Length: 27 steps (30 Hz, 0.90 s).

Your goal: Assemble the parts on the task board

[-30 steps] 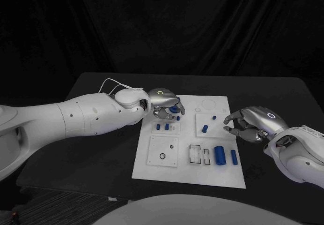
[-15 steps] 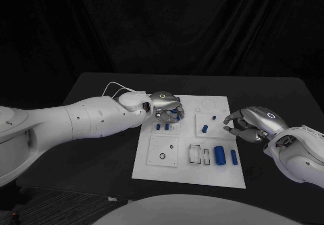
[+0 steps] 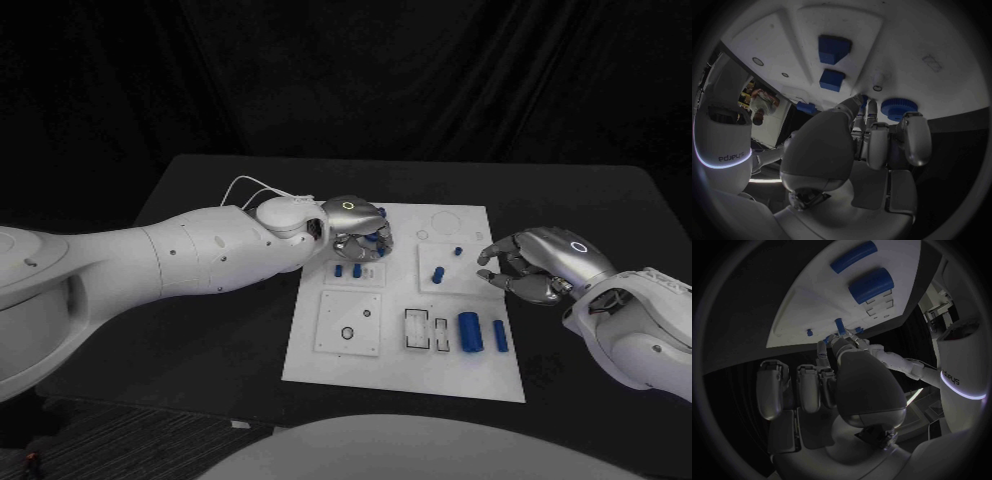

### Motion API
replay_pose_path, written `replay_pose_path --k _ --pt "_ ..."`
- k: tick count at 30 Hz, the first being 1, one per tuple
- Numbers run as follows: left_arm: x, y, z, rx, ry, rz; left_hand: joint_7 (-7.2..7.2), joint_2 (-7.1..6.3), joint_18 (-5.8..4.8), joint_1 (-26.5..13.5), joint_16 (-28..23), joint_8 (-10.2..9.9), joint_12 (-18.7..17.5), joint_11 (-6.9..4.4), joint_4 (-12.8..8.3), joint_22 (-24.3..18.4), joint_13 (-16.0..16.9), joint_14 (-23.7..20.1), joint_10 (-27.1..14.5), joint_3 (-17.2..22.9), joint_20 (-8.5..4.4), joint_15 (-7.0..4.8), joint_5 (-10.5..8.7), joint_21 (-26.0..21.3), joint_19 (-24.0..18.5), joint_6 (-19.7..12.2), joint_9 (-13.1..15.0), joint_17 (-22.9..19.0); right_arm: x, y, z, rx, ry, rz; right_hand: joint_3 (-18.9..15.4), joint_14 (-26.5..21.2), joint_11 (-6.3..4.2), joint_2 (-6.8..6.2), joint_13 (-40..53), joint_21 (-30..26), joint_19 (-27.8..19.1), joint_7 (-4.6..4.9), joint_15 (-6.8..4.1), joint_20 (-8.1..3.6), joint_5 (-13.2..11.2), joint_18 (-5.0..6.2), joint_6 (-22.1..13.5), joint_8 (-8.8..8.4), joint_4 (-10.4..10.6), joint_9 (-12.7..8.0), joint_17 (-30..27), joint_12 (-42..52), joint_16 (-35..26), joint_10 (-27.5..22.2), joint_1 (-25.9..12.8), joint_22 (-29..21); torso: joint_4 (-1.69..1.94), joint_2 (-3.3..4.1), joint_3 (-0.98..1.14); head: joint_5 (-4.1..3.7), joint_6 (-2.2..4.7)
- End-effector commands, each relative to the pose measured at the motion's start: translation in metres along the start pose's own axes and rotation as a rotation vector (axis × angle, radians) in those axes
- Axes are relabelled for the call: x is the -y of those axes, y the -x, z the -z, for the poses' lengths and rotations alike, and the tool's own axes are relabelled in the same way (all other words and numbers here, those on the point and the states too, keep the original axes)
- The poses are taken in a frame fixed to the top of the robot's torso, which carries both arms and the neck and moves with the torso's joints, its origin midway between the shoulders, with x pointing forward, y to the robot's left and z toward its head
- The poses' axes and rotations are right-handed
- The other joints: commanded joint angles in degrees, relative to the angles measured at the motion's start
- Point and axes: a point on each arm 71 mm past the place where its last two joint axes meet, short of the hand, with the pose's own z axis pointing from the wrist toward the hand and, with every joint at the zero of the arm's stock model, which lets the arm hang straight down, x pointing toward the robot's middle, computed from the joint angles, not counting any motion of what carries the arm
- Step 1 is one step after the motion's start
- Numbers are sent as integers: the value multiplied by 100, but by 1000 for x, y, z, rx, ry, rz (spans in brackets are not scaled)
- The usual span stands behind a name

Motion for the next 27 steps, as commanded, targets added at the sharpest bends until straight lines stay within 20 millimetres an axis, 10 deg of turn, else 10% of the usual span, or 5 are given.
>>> replay_pose_path --k 1,27 --pt "3 -3 -1 0 -22 2 42 23 32 50 26 39 27 -35 -23 1009 5 10 132 85 -31 -54 -9 39 22 109 15 -1 -1 -1 0 -2 1 1 18 423 -40 -14 1405 -31 262 10 -36 -18 37 102 49 -15 6 -9 494 -37 -21 530 27 1252 -6 0 0 -9 -1" --pt "4 13 21 87 -51 -20 150 -5 12 99 -62 48 -178 -29 -208 1029 -120 18 813 232 -70 -55 -50 118 100 636 18 -227 -1 -2 0 -13 -5 -13 22 424 -39 -21 1398 -39 259 6 -37 -20 18 104 59 -12 1 -9 495 -43 -21 525 31 1250 23 -8 15 -35 -1"
